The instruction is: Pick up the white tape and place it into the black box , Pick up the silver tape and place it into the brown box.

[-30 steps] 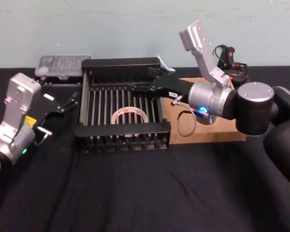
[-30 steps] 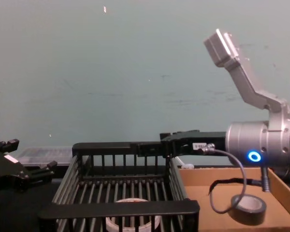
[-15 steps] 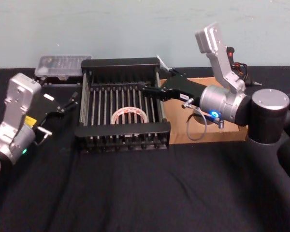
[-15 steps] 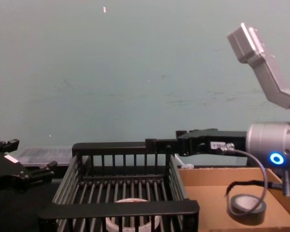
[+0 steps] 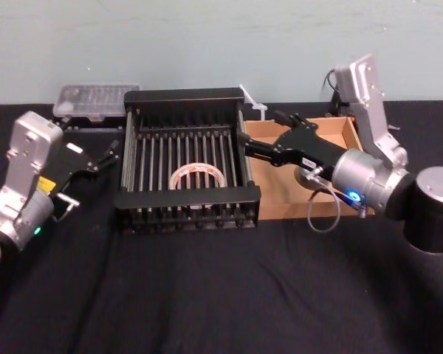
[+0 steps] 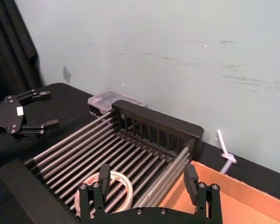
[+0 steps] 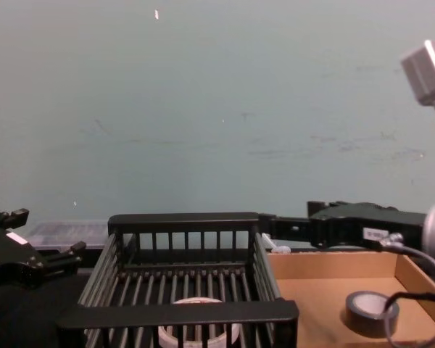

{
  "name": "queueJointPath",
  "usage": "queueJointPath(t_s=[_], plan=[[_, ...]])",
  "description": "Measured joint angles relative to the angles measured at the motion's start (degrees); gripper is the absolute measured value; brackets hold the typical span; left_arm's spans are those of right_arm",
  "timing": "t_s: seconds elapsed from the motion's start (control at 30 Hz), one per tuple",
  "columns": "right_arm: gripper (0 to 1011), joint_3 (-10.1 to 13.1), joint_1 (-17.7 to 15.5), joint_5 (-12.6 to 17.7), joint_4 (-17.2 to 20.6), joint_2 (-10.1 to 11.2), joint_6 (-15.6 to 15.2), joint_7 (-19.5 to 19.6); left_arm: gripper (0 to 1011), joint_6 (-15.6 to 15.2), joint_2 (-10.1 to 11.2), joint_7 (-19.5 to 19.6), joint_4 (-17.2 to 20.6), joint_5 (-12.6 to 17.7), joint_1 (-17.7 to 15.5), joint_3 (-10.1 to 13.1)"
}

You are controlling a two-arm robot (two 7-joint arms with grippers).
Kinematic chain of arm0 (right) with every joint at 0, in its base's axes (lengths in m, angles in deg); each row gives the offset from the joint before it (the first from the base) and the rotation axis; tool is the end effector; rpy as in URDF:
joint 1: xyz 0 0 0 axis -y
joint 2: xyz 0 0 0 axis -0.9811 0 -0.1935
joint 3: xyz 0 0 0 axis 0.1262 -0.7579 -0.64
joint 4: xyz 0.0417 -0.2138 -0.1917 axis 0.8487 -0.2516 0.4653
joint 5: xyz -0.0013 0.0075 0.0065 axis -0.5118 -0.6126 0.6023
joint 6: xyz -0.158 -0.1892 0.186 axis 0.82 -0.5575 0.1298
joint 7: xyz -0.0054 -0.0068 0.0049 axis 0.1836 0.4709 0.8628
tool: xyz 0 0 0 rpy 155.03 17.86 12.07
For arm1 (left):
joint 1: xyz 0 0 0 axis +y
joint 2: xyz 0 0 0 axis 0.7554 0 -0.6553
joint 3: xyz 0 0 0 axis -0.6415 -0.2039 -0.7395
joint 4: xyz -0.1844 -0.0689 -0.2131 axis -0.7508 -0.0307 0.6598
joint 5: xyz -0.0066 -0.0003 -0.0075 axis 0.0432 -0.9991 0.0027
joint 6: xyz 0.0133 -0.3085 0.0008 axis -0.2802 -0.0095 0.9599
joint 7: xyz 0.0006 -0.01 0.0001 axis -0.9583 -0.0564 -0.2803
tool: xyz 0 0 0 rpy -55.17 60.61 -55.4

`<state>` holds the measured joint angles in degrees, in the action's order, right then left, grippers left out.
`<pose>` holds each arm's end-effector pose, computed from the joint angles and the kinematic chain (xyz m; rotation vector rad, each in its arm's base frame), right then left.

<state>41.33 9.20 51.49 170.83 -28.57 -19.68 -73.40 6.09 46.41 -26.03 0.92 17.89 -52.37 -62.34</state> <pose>0.4030 0.0101 -0.2515 -0.1419 0.1024 -0.8405 0.3581 0.0826 -0.3022 0.3045 -0.2851 1.2479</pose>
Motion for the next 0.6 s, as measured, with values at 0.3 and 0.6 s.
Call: queueJointPath(t_s=[0.3, 0.6], plan=[[1002, 3.59, -5.20, -0.03, 4.40, 1.00, 1.31, 3.46, 1001, 0.00, 0.00, 0.00, 0.00, 0.00, 0.00, 0.00], [1002, 6.72, -11.03, -2.47, 8.55, 1.02, 3.10, 8.19, 1001, 0.00, 0.00, 0.00, 0.00, 0.00, 0.00, 0.00]])
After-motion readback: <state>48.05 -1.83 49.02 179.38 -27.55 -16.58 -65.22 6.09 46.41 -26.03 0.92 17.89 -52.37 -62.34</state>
